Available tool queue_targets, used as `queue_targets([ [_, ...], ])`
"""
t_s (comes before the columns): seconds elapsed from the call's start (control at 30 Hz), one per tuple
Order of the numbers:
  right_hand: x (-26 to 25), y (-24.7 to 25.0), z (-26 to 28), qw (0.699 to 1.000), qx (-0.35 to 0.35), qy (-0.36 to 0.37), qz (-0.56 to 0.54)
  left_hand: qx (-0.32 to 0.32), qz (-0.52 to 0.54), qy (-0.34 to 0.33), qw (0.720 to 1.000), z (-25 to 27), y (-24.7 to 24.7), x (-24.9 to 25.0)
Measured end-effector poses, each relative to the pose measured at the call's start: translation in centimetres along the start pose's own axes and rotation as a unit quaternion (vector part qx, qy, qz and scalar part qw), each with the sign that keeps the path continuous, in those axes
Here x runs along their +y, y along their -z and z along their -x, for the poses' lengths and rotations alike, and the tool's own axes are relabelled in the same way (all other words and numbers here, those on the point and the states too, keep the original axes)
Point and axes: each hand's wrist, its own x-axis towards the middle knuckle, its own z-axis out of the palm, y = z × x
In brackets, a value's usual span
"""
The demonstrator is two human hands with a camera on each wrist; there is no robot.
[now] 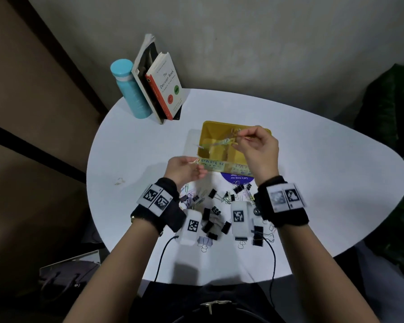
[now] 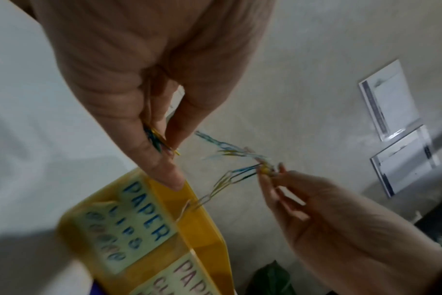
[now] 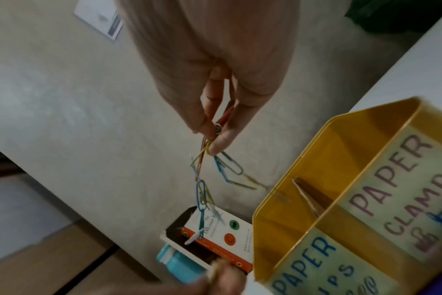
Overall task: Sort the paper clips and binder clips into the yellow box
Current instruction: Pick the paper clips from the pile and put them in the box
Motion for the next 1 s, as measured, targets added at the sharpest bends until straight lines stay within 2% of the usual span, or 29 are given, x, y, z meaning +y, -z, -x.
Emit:
queue_targets([
  [0.1,1.1,-1.7,-2.2,0.999,0.010,0.007,0.041,0.010,-0.026,-0.018,0.999,-1.5,-1.5,2.4],
  [0.27,4.3,-2.7,-4.6,0.985,-0.083,-0.043,0.148,-0.013,-0.102,-0.002,0.995,-3.7,-3.2,4.5],
  [0.37,5.0,-2.0,-4.6,0.980,-0.075,-0.068,0.171,-0.016,-0.109,-0.010,0.994,-3.7,-2.5,4.5],
  [0.47,4.6,-1.2,-2.6,0.980,-0.031,-0.027,0.193,0.028,-0.087,-0.050,0.995,-2.9,-0.4,3.5],
  [0.53,5.2,-1.0,-0.4,0.967,-0.044,0.025,0.248,0.059,-0.143,-0.077,0.985,-2.4,1.9,1.7],
  [0.6,7.3,-0.8,1.9,0.935,-0.146,0.033,0.321,0.087,-0.280,-0.090,0.952,-2.2,4.4,-0.8],
  [0.67,9.6,-0.8,3.6,0.872,-0.263,0.018,0.412,0.098,-0.437,-0.077,0.891,-2.3,6.6,-3.2],
  [0.73,11.2,-0.8,4.6,0.809,-0.335,0.031,0.482,0.068,-0.538,-0.040,0.839,-2.3,8.2,-5.1],
  [0.77,11.5,-0.7,4.8,0.785,-0.350,0.043,0.509,0.047,-0.568,-0.023,0.821,-2.3,8.7,-6.0],
  [0.8,11.6,-0.5,4.9,0.770,-0.352,0.054,0.529,0.031,-0.583,-0.009,0.812,-2.2,9.2,-6.6],
  [0.87,11.7,0.2,4.9,0.765,-0.334,0.055,0.548,0.025,-0.577,-0.012,0.816,-2.0,9.9,-7.8],
  [0.93,11.8,0.8,5.0,0.760,-0.303,0.065,0.572,0.044,-0.562,-0.055,0.824,-1.7,10.3,-8.7],
  [1.0,11.7,0.6,5.0,0.756,-0.279,0.104,0.583,0.076,-0.560,-0.090,0.820,-1.2,10.5,-9.3],
])
